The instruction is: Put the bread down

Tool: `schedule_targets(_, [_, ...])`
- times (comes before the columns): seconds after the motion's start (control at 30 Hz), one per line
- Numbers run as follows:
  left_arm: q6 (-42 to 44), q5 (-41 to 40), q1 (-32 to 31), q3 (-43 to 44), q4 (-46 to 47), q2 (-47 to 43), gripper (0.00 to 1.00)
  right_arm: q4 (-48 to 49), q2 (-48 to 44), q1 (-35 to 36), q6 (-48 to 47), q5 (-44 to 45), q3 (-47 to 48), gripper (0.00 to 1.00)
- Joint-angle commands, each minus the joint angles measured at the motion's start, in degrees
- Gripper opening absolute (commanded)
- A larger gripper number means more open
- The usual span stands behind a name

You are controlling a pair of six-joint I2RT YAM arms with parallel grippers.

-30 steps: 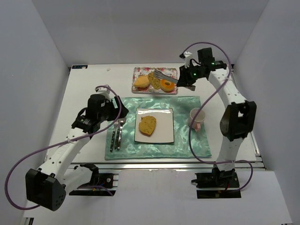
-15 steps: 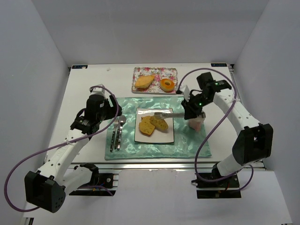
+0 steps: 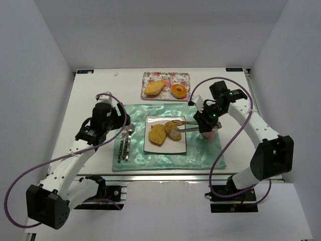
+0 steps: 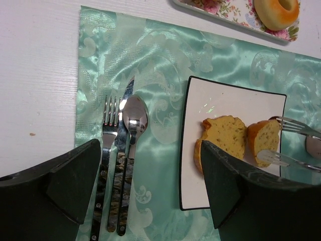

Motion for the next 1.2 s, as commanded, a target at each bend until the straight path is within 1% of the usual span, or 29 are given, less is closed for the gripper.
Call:
schedule_targets(0.0, [0.1,0.6,-0.3,-1.0,0.9,-1.7,0.9,2.3,-1.4,0.4,1.4,0.0,3.5,0.53])
schedule_targets(0.13, [-0.1,1.1,-0.2,-1.0,1.2,-1.8,0.9,3.6,-1.0,0.4,2.9,-1.1,5.7,0.52])
schedule_targets(0.3, [0.3,0.8,-0.2,-0.5,0.6,-2.0,0.9,5.8,1.4,0.1,6.1,-3.1,13.5,0.52])
schedule_targets(0.4, [0.6,1.2,-0.2,-0.7,1.0,-2.0,0.9,11.1,4.8,0.4,10.1,-4.5,16.7,0.51])
schedule_targets(0.43, [0.7,1.3,-0.2,-0.6,1.1,-1.7,0.9,14.9,5.7,0.7,11.1,-3.9,17.3,0.51])
schedule_targets(0.5, [0.6,1.6,-0.2,0.0,0.9,-1.3,0.9,18.7,8.8,3.2,10.4,-1.1,17.8,0.51])
schedule_targets(0.53, [0.3,1.8,-0.2,0.4,0.6,-1.0,0.9,20.7,9.6,4.1,9.6,2.4,17.7,0.51])
schedule_targets(0.57, [0.1,2.2,-0.2,1.1,0.0,-0.5,0.91,25.2,10.7,5.7,8.3,4.3,17.4,0.51])
schedule_targets(0.67, [-0.9,3.3,-0.2,1.8,-0.5,-0.7,0.9,30.3,15.3,8.3,6.2,10.2,19.0,0.52])
schedule_targets(0.7, [-1.2,3.3,-0.2,1.7,-0.5,-1.0,0.9,30.5,18.0,8.6,5.5,11.1,21.5,0.52])
schedule_targets(0.87, [-3.0,2.2,-0.2,0.2,-0.6,-3.5,0.9,30.9,24.2,9.8,4.6,15.2,28.0,0.53])
schedule_targets(0.93, [-3.4,1.9,-0.2,-0.4,-1.0,-4.5,0.91,33.2,24.9,10.2,3.9,17.4,27.7,0.53])
schedule_targets(1.1, [-4.0,1.9,-0.2,-1.4,-1.2,-5.4,0.91,37.3,24.2,11.1,3.1,19.8,25.4,0.54])
schedule_targets(1.17, [-3.9,2.0,-0.2,-1.5,-1.0,-5.2,0.9,38.2,24.2,11.8,1.2,20.6,24.1,0.54])
